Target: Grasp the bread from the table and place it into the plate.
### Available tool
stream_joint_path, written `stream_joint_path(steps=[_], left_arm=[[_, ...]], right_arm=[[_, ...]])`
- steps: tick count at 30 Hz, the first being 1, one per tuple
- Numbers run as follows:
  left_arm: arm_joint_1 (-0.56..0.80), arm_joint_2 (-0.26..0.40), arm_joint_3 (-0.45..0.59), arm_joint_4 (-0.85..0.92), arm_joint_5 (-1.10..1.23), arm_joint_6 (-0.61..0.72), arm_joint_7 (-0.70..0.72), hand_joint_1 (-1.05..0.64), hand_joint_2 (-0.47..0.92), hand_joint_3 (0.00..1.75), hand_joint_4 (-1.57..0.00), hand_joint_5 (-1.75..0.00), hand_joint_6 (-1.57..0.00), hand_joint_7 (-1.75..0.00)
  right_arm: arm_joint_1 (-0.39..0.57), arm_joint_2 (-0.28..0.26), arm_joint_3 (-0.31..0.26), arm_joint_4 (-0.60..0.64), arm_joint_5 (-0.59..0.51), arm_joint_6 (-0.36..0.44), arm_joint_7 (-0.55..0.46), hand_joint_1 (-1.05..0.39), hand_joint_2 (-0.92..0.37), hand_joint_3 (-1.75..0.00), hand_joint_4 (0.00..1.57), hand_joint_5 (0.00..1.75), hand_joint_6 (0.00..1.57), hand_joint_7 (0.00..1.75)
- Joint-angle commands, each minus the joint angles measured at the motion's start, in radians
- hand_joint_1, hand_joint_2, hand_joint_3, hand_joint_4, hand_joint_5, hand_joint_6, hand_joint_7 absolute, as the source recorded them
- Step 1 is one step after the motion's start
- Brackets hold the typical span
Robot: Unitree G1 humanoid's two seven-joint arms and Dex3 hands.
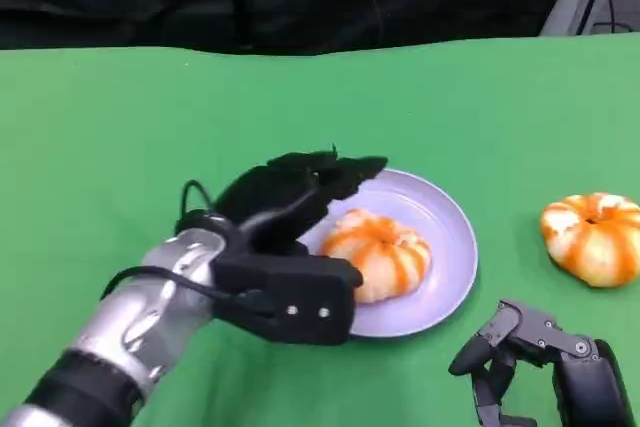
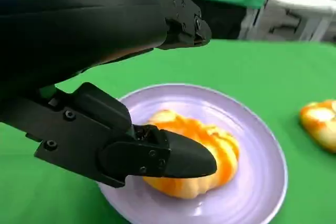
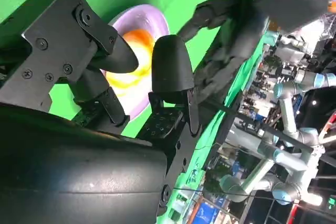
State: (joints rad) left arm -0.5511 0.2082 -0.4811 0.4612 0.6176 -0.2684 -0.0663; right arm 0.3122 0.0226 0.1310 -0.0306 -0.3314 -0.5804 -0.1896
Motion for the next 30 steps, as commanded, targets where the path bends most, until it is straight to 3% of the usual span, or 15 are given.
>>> stream_joint_path(steps=[1,3,7,11,12,13,15,18,23,30], left_arm=[[0.132,0.024,0.101,-0.148,-0.142,-0.024,-0.023,-0.52,0.92,0.28,-0.33,-0.22,-0.31,-0.09],[0.207,0.011,0.161,-0.212,-0.24,-0.029,-0.029,-0.38,0.92,0.24,-0.46,-0.35,-0.44,-0.12],[0.331,-0.035,0.254,-0.293,-0.442,-0.033,-0.06,-0.2,0.92,0.23,-0.54,-0.77,-0.73,-0.16],[0.351,-0.042,0.269,-0.313,-0.471,-0.026,-0.078,-0.17,0.92,0.24,-0.55,-0.85,-0.78,-0.17],[0.42,-0.052,0.294,-0.345,-0.515,-0.058,-0.068,-0.17,0.92,0.24,-0.55,-0.85,-0.78,-0.17],[0.481,-0.062,0.318,-0.372,-0.555,-0.084,-0.061,-0.06,0.77,0.59,-0.69,-1.06,-0.89,-0.48],[0.57,-0.078,0.354,-0.405,-0.599,-0.132,-0.048,0.01,0.59,0.98,-0.79,-1.2,-0.85,-0.89],[0.627,-0.095,0.383,-0.416,-0.631,-0.166,-0.055,0.07,0.5,1.23,-0.83,-1.4,-0.8,-1.21],[0.704,-0.106,0.423,-0.43,-0.686,-0.161,-0.075,0.07,0.47,1.34,-0.81,-1.69,-0.77,-1.46],[0.732,-0.112,0.441,-0.402,-0.7,-0.188,-0.104,0.01,0.44,1.33,-0.79,-1.75,-0.77,-1.52]], right_arm=[[0.002,-0.007,-0.004,0.0,0.017,-0.013,-0.004,0.07,-0.26,-1.46,0.93,1.72,0.86,1.33],[0.004,-0.006,-0.004,-0.002,0.014,-0.012,-0.005,0.07,-0.26,-1.46,0.93,1.72,0.86,1.33],[0.008,-0.004,-0.002,-0.007,0.015,-0.012,-0.005,0.05,-0.27,-1.44,0.92,1.72,0.85,1.32],[0.008,-0.004,-0.002,-0.008,0.017,-0.012,-0.004,0.05,-0.27,-1.43,0.92,1.72,0.85,1.33],[0.009,-0.006,-0.002,-0.009,0.012,-0.012,-0.004,0.05,-0.27,-1.43,0.92,1.72,0.85,1.33],[0.008,-0.007,-0.001,-0.009,0.007,-0.01,-0.005,0.05,-0.28,-1.43,0.92,1.71,0.85,1.33],[0.008,-0.007,-0.001,-0.009,0.004,-0.008,-0.005,0.04,-0.28,-1.43,0.92,1.71,0.85,1.33],[0.009,-0.007,-0.001,-0.01,0.007,-0.009,-0.002,0.04,-0.27,-1.43,0.92,1.71,0.85,1.33],[0.009,-0.013,-0.004,-0.008,0.014,-0.017,0.002,0.04,-0.28,-1.42,0.91,1.72,0.85,1.33],[0.012,-0.016,-0.013,-0.019,0.007,-0.012,-0.001,0.04,-0.3,-1.4,0.89,1.7,0.85,1.33]])
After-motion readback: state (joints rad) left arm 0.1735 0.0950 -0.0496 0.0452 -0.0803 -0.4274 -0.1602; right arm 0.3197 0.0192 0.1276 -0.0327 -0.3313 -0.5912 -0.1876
